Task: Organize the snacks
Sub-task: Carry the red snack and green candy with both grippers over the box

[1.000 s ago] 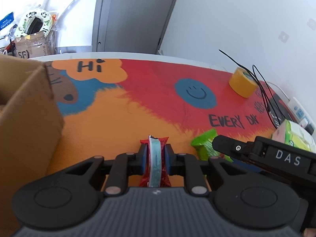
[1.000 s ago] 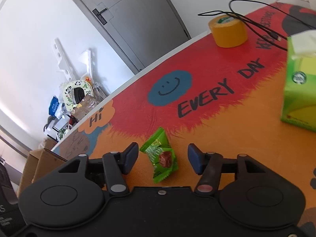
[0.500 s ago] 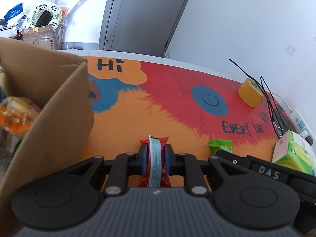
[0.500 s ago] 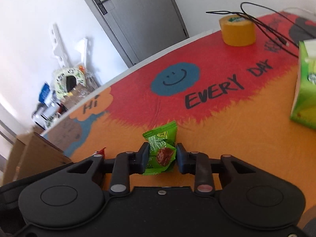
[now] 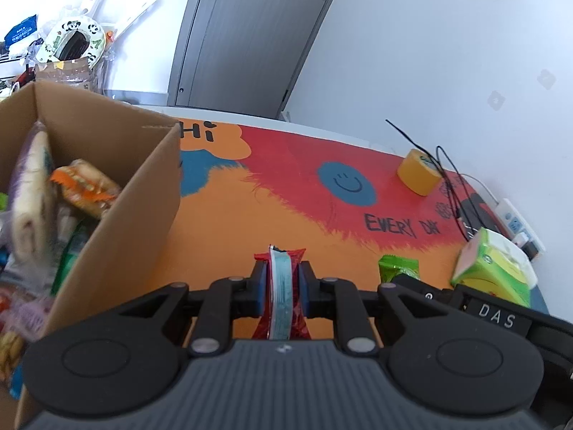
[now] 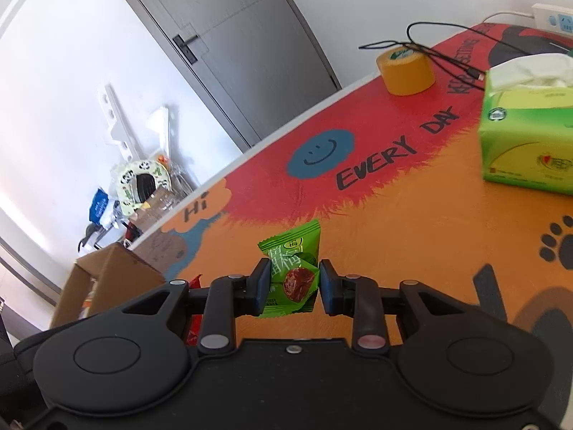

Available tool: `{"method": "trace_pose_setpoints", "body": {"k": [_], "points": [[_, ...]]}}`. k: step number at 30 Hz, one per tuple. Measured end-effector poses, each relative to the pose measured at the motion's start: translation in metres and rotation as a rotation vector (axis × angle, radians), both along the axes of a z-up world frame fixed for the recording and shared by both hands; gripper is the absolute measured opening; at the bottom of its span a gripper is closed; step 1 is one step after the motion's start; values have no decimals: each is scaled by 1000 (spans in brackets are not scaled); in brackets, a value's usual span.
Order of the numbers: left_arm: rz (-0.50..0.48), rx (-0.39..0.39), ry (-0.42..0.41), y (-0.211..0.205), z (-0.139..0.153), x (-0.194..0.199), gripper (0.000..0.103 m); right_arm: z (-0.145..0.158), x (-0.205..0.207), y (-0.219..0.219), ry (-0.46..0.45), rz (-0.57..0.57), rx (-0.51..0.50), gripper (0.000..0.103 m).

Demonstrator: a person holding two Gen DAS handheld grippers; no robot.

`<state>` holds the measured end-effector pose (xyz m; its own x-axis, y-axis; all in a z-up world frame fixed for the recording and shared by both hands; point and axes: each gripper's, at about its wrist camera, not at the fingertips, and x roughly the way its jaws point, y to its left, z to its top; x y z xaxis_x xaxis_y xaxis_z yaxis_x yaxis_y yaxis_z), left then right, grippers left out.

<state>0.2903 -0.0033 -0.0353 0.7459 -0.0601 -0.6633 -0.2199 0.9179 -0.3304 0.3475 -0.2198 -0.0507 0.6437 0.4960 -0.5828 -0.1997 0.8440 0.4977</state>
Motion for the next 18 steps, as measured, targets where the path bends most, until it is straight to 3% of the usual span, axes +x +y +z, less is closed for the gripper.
{"method": "trace_pose_setpoints", "body": {"k": [18], "points": [[-8, 3, -108, 3, 41, -59, 18, 30, -52, 2, -79, 8, 42, 30]]}}
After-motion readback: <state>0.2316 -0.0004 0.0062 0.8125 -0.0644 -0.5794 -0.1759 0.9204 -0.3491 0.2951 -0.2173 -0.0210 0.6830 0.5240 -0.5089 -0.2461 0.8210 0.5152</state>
